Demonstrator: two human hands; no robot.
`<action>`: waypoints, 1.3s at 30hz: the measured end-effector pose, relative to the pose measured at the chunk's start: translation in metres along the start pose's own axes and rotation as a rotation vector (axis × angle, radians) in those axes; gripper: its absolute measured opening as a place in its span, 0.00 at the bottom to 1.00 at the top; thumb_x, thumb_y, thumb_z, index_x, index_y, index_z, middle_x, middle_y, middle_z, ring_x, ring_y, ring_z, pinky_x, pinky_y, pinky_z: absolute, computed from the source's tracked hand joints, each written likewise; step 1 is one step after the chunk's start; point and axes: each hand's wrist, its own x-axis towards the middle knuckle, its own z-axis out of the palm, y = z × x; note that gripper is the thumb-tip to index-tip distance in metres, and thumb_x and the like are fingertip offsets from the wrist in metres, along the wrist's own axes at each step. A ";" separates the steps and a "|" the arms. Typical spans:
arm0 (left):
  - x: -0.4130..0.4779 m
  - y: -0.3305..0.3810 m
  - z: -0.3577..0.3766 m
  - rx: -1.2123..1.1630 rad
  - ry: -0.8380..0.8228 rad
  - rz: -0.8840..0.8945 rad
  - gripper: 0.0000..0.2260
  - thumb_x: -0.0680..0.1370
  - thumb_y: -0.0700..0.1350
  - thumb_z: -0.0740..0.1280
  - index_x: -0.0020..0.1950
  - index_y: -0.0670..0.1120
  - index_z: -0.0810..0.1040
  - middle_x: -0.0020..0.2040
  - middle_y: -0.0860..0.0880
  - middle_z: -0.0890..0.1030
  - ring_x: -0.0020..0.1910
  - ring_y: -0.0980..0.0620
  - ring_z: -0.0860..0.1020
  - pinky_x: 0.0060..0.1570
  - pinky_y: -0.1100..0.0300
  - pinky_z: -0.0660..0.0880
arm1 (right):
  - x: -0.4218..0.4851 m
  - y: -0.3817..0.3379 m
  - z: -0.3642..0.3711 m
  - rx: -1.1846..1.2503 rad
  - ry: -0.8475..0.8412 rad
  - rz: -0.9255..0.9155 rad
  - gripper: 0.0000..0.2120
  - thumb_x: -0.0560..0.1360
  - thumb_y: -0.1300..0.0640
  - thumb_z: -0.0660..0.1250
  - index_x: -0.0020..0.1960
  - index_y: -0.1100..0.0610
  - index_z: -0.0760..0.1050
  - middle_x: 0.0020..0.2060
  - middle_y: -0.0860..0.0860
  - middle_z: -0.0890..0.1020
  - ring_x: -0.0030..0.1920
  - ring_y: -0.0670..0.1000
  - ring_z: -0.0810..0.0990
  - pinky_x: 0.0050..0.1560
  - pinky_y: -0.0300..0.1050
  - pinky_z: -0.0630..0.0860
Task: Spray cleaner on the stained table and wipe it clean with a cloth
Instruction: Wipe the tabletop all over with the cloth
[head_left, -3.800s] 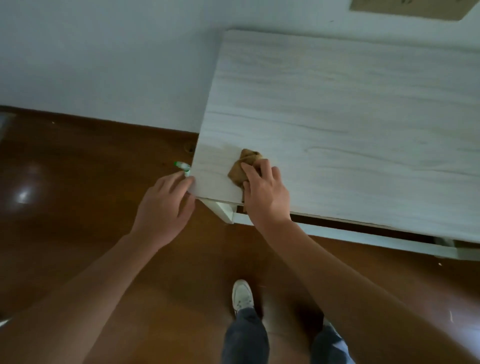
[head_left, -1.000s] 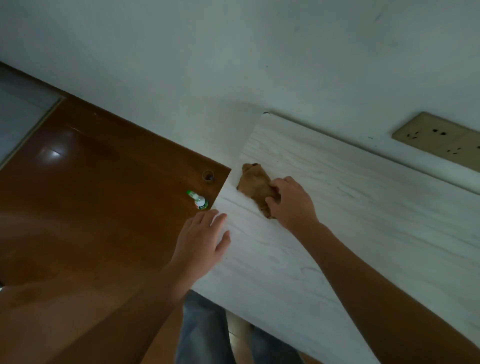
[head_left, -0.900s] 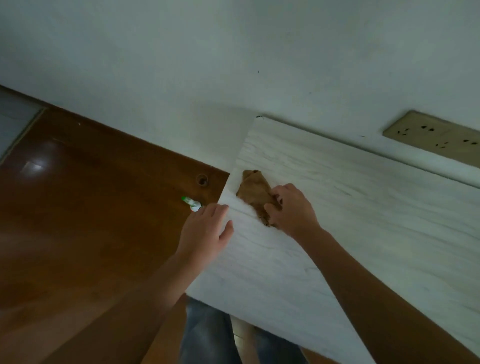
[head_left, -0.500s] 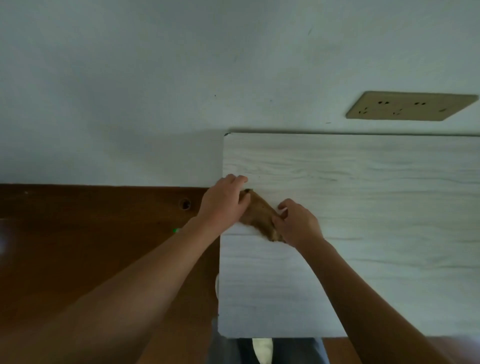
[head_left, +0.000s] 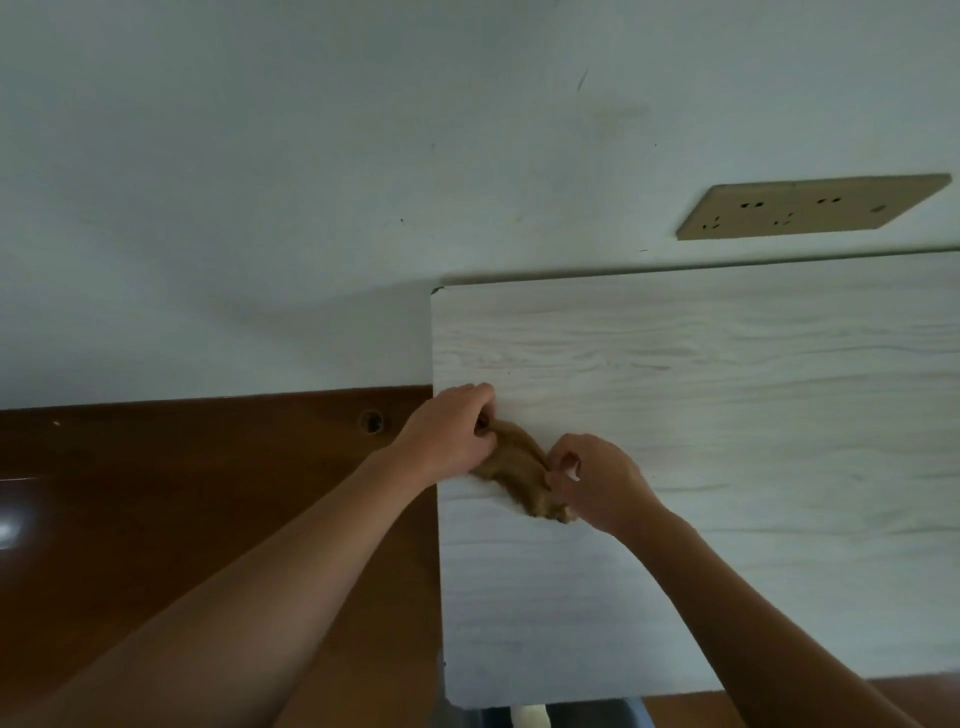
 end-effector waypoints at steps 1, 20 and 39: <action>-0.004 0.001 -0.002 -0.056 0.005 -0.018 0.06 0.77 0.46 0.68 0.48 0.54 0.72 0.47 0.54 0.78 0.47 0.52 0.77 0.44 0.56 0.76 | 0.001 0.000 -0.002 0.015 -0.016 -0.010 0.06 0.73 0.52 0.69 0.44 0.42 0.73 0.44 0.42 0.77 0.47 0.47 0.77 0.42 0.39 0.70; 0.071 0.013 -0.108 -0.650 0.348 -0.295 0.04 0.80 0.43 0.70 0.50 0.47 0.75 0.45 0.44 0.84 0.39 0.45 0.83 0.35 0.48 0.84 | 0.118 -0.068 -0.160 0.570 0.006 -0.091 0.06 0.77 0.55 0.71 0.48 0.58 0.81 0.37 0.51 0.84 0.31 0.46 0.81 0.29 0.41 0.77; 0.052 -0.049 -0.022 0.335 0.381 -0.031 0.15 0.80 0.51 0.63 0.63 0.46 0.80 0.65 0.46 0.80 0.64 0.46 0.78 0.60 0.51 0.77 | 0.137 -0.024 -0.075 -0.095 0.321 -0.255 0.16 0.78 0.53 0.65 0.65 0.51 0.77 0.61 0.47 0.77 0.60 0.49 0.73 0.57 0.41 0.70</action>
